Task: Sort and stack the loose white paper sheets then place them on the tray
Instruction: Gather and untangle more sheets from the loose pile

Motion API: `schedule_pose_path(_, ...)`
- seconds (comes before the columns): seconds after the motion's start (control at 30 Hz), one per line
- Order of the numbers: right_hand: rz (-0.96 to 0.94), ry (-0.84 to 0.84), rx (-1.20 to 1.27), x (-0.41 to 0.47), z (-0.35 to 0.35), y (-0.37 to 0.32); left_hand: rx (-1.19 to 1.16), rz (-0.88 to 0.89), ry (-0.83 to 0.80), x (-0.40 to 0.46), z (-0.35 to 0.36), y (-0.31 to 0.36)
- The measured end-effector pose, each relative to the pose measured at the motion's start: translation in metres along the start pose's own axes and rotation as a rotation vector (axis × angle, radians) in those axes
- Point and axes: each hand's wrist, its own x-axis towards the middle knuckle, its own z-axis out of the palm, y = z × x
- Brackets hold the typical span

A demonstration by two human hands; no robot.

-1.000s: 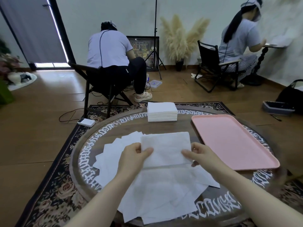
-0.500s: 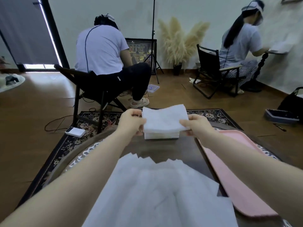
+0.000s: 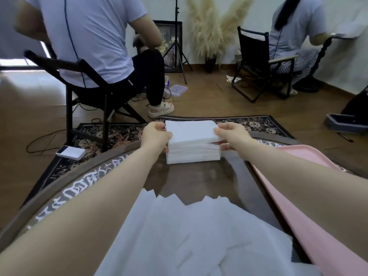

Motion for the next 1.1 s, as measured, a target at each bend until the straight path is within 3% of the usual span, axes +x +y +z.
schedule_pose_path(0.33, 0.017, 0.049, -0.02, 0.003, -0.001, 0.003, -0.065, -0.05, 0.007, 0.001, 0.0, -0.003)
schedule_pose_path(0.63, 0.011, 0.06, -0.049, 0.005, -0.002, 0.006, 0.009, 0.012, 0.021, 0.0, -0.001, -0.001)
schedule_pose_path(0.7, -0.038, 0.064, -0.071, 0.004, -0.005, 0.008, 0.115, 0.094, 0.044, -0.003, -0.005, 0.0)
schedule_pose_path(0.77, -0.163, 0.044, -0.238, 0.002, -0.014, 0.012, 0.401, 0.26, 0.031, -0.009, -0.015, -0.003)
schedule_pose_path(0.83, -0.264, -0.044, -0.495, -0.002, -0.025, 0.018, 0.765, 0.382, -0.07, -0.016, -0.026, -0.008)
schedule_pose_path(0.9, -0.27, -0.119, -0.597, -0.005, -0.031, 0.023, 0.945, 0.389, -0.184, -0.023, -0.03, -0.012)
schedule_pose_path(1.1, -0.297, -0.059, -0.565, -0.005, -0.017, 0.026, 0.75, 0.375, -0.151, -0.022, -0.022, -0.02)
